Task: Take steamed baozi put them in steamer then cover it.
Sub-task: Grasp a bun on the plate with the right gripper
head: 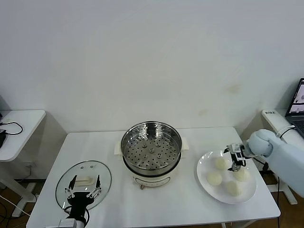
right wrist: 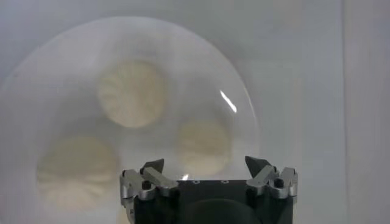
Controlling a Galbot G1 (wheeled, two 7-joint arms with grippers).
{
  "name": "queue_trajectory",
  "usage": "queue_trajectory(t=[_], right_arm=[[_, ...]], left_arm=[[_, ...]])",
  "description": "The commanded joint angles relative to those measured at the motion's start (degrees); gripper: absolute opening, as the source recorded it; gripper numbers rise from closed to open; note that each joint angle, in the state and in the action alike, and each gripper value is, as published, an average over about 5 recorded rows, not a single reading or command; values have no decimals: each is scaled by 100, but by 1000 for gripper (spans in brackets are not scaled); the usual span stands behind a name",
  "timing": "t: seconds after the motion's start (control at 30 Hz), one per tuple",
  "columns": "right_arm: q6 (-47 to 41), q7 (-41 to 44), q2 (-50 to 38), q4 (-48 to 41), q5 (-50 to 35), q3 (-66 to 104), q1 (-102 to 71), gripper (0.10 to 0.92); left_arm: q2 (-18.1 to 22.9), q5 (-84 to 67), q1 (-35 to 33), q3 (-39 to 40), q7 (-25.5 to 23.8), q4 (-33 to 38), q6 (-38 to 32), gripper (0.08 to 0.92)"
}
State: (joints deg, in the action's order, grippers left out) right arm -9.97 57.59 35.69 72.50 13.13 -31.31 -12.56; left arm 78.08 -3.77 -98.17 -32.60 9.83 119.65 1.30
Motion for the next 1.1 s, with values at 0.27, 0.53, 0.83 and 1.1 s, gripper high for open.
queue_trajectory(t=[0.27,0.53,0.83,1.1], right_arm=[[-26,167,562,-580,198,-341,261,789],[-74,161,584,-630,258,-289,232,712],[-87,244,468,-636,318,-183,155,669],[-82,282,461,-623,290,-83,100,597]], left_arm=[[13,-8,-2,-43,4,-22,4,823],[19,-7,-5,-42,4,-19,5,823],[23,-1,-25,-26,4,5,11,823],[8,0,-70,-41,5,51,11,823]])
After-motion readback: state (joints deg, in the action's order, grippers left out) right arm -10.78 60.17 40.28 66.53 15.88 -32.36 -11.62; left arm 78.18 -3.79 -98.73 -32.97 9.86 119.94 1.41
